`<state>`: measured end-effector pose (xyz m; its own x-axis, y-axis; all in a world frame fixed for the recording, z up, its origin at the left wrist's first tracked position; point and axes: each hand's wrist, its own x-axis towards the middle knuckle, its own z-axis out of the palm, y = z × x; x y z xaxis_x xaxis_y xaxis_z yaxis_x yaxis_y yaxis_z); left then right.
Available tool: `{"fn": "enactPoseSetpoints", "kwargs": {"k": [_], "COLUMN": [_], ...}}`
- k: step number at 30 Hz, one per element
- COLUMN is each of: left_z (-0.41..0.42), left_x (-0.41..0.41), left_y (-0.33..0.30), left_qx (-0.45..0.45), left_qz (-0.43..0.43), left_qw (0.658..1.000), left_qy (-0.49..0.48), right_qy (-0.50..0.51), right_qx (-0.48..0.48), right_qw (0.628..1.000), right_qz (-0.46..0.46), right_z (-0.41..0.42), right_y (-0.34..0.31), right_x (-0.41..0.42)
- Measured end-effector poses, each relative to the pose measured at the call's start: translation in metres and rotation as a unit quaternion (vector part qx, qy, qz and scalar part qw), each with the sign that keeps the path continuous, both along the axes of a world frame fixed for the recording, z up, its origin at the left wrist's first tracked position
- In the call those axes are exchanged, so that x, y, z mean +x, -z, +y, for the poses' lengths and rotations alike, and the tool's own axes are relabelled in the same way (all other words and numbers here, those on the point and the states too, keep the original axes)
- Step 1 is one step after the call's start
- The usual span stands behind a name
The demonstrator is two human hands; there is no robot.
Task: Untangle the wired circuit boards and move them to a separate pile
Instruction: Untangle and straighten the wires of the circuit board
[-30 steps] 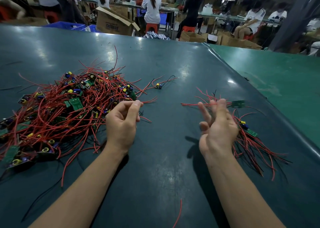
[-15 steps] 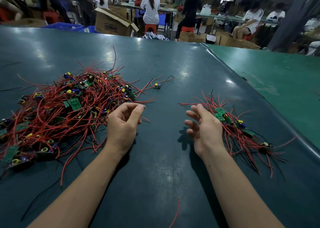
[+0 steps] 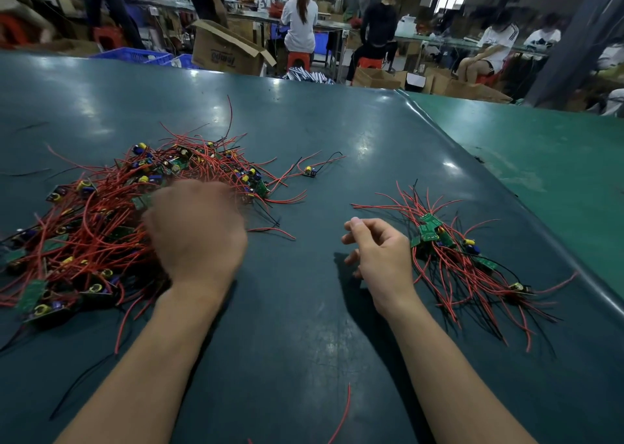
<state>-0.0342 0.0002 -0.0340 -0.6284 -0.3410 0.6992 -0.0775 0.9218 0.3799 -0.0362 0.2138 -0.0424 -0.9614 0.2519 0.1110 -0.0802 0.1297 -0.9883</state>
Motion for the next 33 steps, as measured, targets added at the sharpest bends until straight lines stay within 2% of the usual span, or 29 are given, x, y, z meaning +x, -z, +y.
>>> {"fn": "enactPoseSetpoints", "kwargs": {"k": [2, 4, 7, 13, 22, 24, 26, 29, 33], "left_z": [-0.016, -0.022, -0.022, -0.027, -0.022, -0.023, -0.021, -0.011, 0.008], "left_x": [0.000, 0.000, 0.000, -0.005, -0.005, -0.005, -0.001, 0.006, 0.013], "left_y": [-0.001, 0.001, 0.003, -0.001, -0.001, -0.003, -0.004, -0.004, -0.004], "left_qx": [0.028, 0.019, 0.008, 0.050, 0.017, 0.044, 0.075, 0.063, 0.103], "left_qz": [-0.091, -0.145, -0.146, -0.109, -0.176, -0.151, -0.083, 0.020, 0.068], "left_qw": [0.993, 0.987, 0.988, 0.991, 0.980, 0.984, 0.992, 0.997, 0.989], "left_qy": [-0.064, -0.065, -0.054, -0.062, -0.093, -0.086, -0.053, 0.029, 0.081], "right_qy": [0.000, -0.003, -0.009, -0.016, -0.039, -0.041, -0.046, -0.055, -0.056], "right_qx": [-0.001, -0.005, 0.000, 0.015, 0.061, 0.070, 0.083, 0.086, 0.087], "right_qw": [1.000, 1.000, 1.000, 1.000, 0.997, 0.997, 0.995, 0.995, 0.995], "right_qz": [0.000, 0.000, -0.001, -0.001, 0.003, 0.003, 0.004, 0.006, 0.005], "right_z": [0.000, 0.001, 0.000, 0.002, 0.000, 0.000, -0.001, -0.003, -0.003], "right_y": [0.001, 0.001, 0.002, 0.002, 0.006, 0.007, 0.007, 0.007, 0.006], "right_x": [0.000, 0.000, 0.000, 0.002, 0.002, 0.002, 0.002, 0.002, 0.002]}}
